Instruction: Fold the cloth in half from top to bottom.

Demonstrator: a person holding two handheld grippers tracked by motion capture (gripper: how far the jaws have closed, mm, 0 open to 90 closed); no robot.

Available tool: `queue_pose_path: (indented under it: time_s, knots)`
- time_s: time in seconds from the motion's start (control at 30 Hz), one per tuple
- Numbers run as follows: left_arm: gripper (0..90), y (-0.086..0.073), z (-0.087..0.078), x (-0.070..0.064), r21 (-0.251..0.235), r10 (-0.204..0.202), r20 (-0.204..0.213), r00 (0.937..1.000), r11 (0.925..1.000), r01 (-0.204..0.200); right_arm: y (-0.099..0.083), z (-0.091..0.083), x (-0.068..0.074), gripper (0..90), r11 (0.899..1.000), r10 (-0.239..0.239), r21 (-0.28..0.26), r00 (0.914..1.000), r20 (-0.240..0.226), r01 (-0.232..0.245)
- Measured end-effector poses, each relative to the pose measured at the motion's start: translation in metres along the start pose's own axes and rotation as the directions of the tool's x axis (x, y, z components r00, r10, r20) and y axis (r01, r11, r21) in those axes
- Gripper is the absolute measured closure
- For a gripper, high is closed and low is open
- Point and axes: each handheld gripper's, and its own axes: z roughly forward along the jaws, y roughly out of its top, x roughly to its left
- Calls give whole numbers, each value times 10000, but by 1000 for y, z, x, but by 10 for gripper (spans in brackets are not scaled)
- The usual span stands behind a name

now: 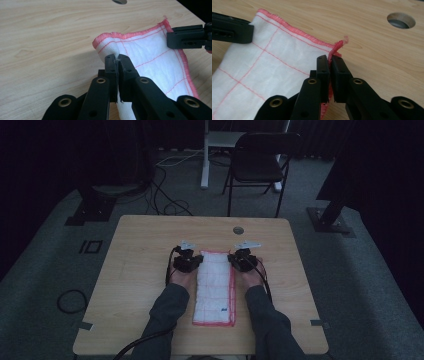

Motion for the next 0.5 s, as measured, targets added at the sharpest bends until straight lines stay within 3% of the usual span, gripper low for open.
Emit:
queue_pose_path:
  time_s: [0.5]
  knots:
    - [873, -8, -33, -16, -507, 606, 256, 9978, 9970, -592, -8, -34, 10, 860, 9979, -275, -606, 9979, -585, 240]
